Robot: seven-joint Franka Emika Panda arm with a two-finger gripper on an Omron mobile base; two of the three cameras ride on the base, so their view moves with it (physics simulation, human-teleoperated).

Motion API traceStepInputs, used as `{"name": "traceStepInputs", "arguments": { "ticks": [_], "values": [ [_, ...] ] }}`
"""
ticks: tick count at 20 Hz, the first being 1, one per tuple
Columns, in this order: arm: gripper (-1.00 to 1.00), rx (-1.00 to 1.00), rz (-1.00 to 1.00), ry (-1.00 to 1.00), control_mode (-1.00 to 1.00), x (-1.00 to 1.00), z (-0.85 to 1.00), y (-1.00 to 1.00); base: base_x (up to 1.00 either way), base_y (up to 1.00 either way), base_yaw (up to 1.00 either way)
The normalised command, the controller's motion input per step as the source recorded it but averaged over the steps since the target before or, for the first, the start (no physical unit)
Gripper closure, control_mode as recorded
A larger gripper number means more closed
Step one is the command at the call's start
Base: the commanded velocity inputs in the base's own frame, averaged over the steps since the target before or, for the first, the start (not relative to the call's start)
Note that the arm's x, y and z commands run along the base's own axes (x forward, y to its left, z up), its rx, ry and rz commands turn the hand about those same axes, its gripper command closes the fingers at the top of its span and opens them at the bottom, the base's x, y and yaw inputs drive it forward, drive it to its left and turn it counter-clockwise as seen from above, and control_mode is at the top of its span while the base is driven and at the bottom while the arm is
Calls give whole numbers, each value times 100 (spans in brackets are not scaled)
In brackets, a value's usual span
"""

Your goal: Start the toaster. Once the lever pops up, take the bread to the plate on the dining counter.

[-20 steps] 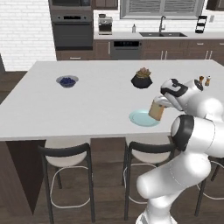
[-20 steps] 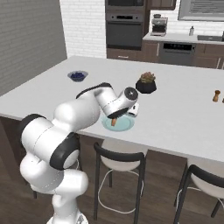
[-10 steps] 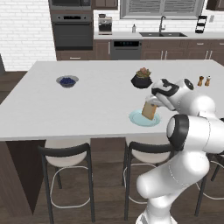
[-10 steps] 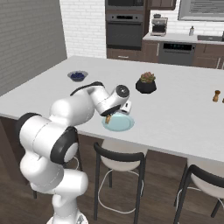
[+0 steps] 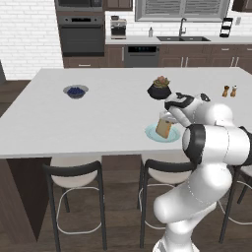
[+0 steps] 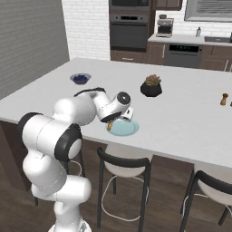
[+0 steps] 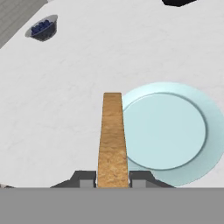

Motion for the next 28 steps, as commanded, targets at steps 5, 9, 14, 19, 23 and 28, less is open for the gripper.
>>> {"name": "traceStepInputs", "arguments": {
  "ticks": [5, 9, 14, 19, 23, 28],
  "values": [
    [100, 0, 0, 0, -100, 20, -13, 0, 0, 0, 0],
    [100, 0, 0, 0, -100, 27, -15, 0, 0, 0, 0],
    [100, 0, 0, -1, -100, 21, -24, 0, 0, 0, 0],
    [100, 0, 2, 0, -100, 6, -33, -2, 0, 0, 0],
    [100, 0, 1, -1, -100, 27, -8, -7, 0, 0, 0],
    [100, 1, 1, -1, -100, 23, -1, -1, 0, 0, 0]
  ]
}}
